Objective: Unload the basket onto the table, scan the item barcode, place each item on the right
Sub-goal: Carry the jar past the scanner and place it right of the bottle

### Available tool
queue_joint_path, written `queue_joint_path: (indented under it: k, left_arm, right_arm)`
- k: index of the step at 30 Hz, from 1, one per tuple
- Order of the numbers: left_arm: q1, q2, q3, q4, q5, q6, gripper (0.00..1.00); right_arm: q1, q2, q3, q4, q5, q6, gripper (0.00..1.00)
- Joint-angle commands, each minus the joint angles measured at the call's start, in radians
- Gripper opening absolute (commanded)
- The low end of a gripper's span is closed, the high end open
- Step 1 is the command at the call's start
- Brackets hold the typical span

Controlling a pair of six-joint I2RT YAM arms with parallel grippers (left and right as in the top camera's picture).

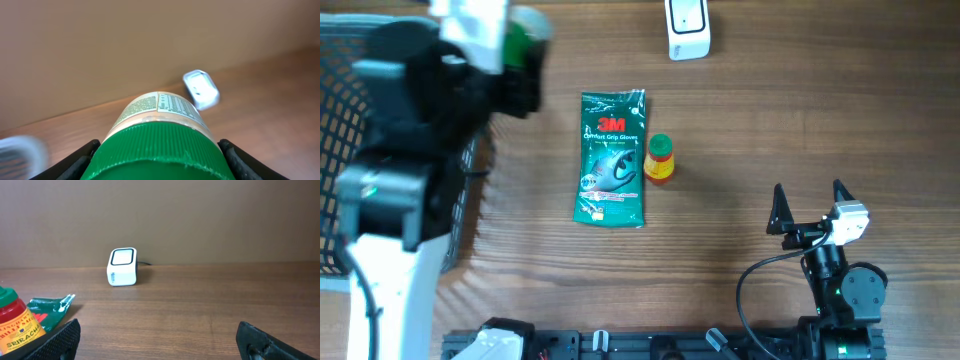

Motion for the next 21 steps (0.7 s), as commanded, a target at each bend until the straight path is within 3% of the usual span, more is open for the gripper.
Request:
queue_joint_path:
  k: [1, 11, 21]
  left_arm:
    - [-0.145, 0.067, 0.016, 0.023, 0.010, -0.006, 0.70]
    - [-0.366, 0.318, 0.016, 0.130, 0.014, -0.002, 0.74]
    - [-0.424, 0.586, 0.016, 0.306, 0.273, -0.003, 0.73]
  right_arm:
    - [0.003, 0.000, -0.001, 0.003, 0.006, -0.010, 1.00]
    - [0.003, 0.000, -0.001, 0.003, 0.006, -0.010, 1.00]
    - [0.003, 0.000, -0.001, 0.003, 0.006, -0.011, 1.00]
